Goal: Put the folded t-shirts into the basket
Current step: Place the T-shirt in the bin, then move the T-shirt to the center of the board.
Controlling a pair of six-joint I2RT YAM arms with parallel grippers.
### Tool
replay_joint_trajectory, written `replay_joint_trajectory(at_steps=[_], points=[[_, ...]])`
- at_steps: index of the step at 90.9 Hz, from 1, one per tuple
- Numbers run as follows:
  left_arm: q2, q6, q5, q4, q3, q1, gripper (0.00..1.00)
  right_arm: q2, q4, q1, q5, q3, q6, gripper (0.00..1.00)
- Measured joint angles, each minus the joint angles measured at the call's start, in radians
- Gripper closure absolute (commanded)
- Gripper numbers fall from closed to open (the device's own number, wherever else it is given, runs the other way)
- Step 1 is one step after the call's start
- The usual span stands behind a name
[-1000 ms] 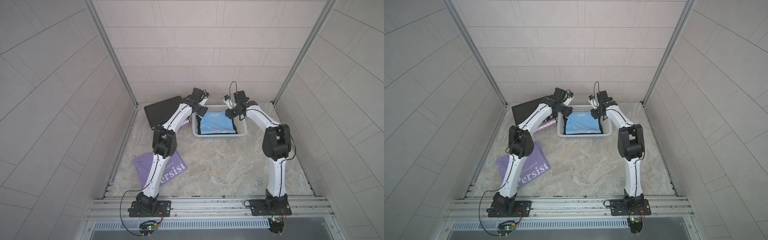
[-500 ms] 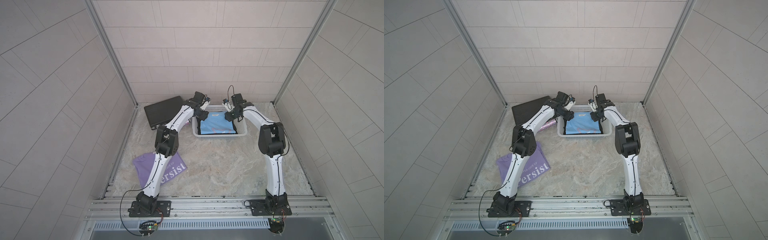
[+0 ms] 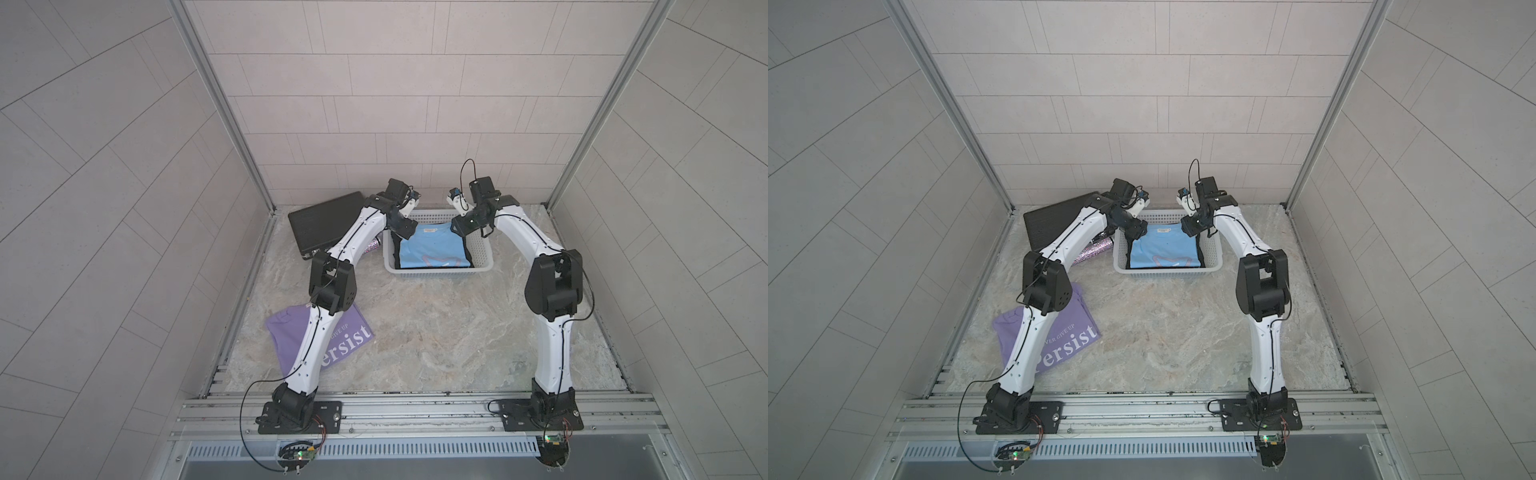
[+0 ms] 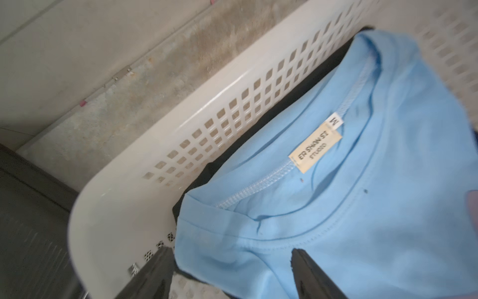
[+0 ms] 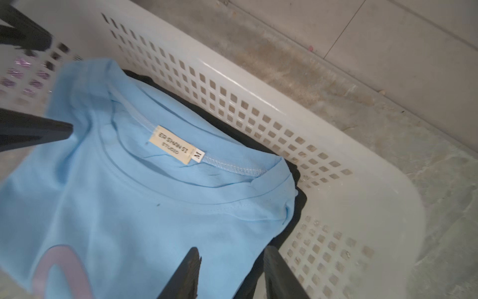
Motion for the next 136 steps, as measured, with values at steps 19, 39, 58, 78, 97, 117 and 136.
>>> replay_joint_trajectory(at_steps=[19, 39, 58, 78, 97, 117, 136], points=[[-0.252, 0.024, 0.023, 0.001, -0.19, 0.0, 0.2, -0.208, 0.014, 0.025, -0.092, -0.14, -0.018, 0.48], [-0.604, 0.077, 0.027, 0.035, -0.601, 0.02, 0.15, -0.361, 0.064, 0.127, -0.162, -0.336, -0.018, 0.38], [-0.965, 0.113, 0.019, 0.093, -1.042, 0.092, 0.04, -0.462, 0.158, 0.285, -0.216, -0.498, -0.01, 0.26], [-1.314, 0.135, 0.008, 0.091, -1.376, 0.253, 0.01, -0.458, 0.238, 0.465, -0.253, -0.566, 0.036, 0.2], [-1.522, 0.191, 0.013, 0.032, -1.565, 0.53, 0.03, -0.314, 0.278, 0.626, -0.255, -0.479, 0.116, 0.2], [-1.513, 0.309, 0.081, -0.037, -1.654, 0.849, 0.04, -0.113, 0.266, 0.718, -0.194, -0.333, 0.207, 0.2], [-1.276, 0.401, 0.195, -0.042, -1.626, 1.098, 0.09, 0.062, 0.222, 0.73, -0.146, -0.155, 0.275, 0.19]])
